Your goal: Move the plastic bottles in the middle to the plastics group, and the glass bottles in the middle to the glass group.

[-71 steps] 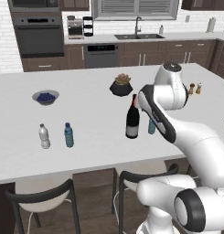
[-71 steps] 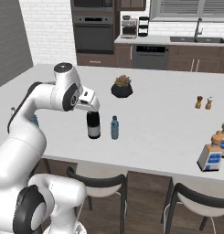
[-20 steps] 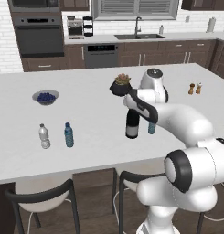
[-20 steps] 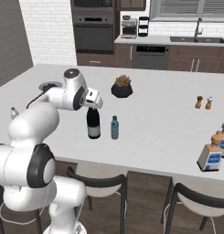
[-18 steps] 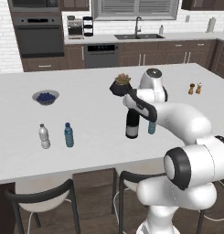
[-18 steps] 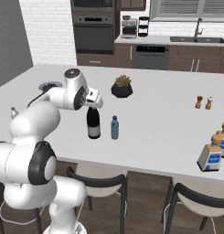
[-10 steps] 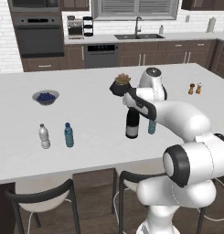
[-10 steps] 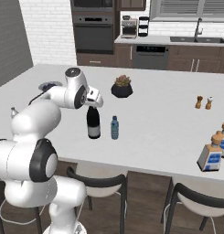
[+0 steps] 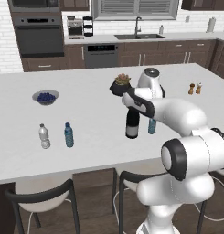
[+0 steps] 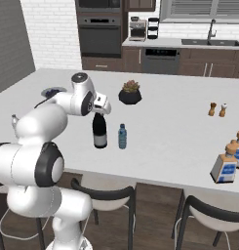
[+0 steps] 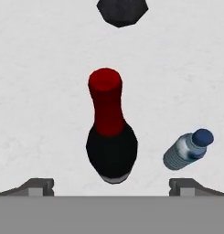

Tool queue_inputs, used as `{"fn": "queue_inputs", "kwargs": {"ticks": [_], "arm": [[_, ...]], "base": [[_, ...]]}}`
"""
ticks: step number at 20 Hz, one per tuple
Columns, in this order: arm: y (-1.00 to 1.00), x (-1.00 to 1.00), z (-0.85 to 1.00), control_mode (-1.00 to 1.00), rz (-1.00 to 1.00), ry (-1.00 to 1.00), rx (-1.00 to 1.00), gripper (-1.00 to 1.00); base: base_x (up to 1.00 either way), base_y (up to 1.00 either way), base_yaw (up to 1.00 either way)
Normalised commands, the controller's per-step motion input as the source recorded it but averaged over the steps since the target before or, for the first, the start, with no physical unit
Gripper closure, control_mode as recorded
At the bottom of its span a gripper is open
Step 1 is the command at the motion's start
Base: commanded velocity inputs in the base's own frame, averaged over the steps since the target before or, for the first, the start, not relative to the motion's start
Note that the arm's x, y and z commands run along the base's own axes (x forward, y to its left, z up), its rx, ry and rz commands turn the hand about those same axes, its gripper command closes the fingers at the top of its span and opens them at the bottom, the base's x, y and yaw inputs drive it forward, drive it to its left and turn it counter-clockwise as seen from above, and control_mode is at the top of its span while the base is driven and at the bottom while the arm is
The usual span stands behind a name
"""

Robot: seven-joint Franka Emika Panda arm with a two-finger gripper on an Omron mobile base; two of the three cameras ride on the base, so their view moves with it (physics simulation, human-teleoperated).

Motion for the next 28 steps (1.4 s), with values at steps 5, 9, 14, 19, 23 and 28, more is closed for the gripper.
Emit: {"fn": "queue_inputs", "kwargs": {"ticks": [5, 9, 14, 19, 23, 28], "arm": [[0.0, 0.12, -0.13, -1.0, 0.0, 0.0, 0.0, -1.0], [0.0, 0.14, -0.09, -1.0, 0.01, 0.0, 0.0, -1.0], [0.0, 0.16, -0.01, -1.0, 0.0, 0.0, 0.0, -1.0], [0.0, 0.23, -0.07, -1.0, 0.01, 0.0, 0.0, -1.0], [0.0, 0.11, -0.13, -1.0, 0.0, 0.0, 0.0, -1.0], [0.0, 0.09, -0.14, -1.0, 0.0, 0.0, 0.0, -1.0]], "base": [[0.0, 0.0, 0.0], [0.0, 0.0, 0.0], [0.0, 0.0, 0.0], [0.0, 0.0, 0.0], [0.0, 0.0, 0.0], [0.0, 0.0, 0.0]]}}
